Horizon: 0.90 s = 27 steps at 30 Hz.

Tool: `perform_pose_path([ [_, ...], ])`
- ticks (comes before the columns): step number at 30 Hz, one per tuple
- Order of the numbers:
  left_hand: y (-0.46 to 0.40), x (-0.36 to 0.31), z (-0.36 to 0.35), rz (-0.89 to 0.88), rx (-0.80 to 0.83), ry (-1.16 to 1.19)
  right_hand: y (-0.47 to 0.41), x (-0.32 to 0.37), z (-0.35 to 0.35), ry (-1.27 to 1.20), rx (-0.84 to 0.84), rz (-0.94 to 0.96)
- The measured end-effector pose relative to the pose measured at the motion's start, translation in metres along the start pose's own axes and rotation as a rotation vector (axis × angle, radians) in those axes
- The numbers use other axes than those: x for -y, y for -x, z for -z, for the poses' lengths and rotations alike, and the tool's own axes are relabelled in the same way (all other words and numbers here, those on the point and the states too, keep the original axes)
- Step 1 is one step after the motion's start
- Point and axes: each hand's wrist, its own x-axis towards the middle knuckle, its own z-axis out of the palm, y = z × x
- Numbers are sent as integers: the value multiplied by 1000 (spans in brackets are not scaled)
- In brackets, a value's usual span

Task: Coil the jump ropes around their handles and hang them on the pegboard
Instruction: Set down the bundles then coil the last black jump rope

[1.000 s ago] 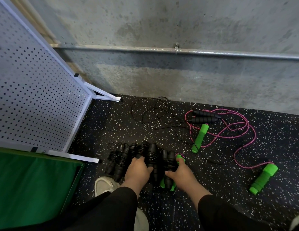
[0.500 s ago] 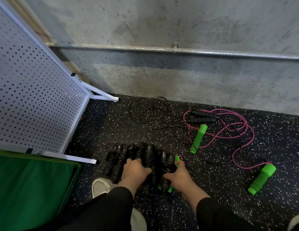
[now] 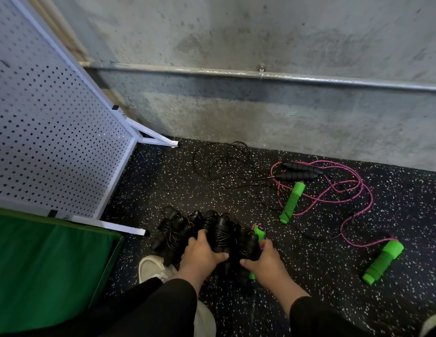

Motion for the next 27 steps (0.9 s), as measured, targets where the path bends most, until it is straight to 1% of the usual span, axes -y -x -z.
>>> perform_pose_path([
  [5, -4, -2, -1, -30, -40, -11, -6, 3, 4, -5, 20, 6],
  [9, -5, -5, 1, -39, -30, -17, -5, 8, 5, -2, 19, 17],
  [15, -5, -9, 4, -37, -32, -100, -3, 6, 4, -1, 38, 51],
  [18, -6, -15, 7, -35, -46, -112, -2, 8, 5, -3, 7, 65],
  [22, -6, -20, 9, -56, -121, -148, -4, 10, 6, 12, -36, 106],
  [27, -3, -25, 9, -121, -189, -135, -8, 12, 7, 7, -38, 97],
])
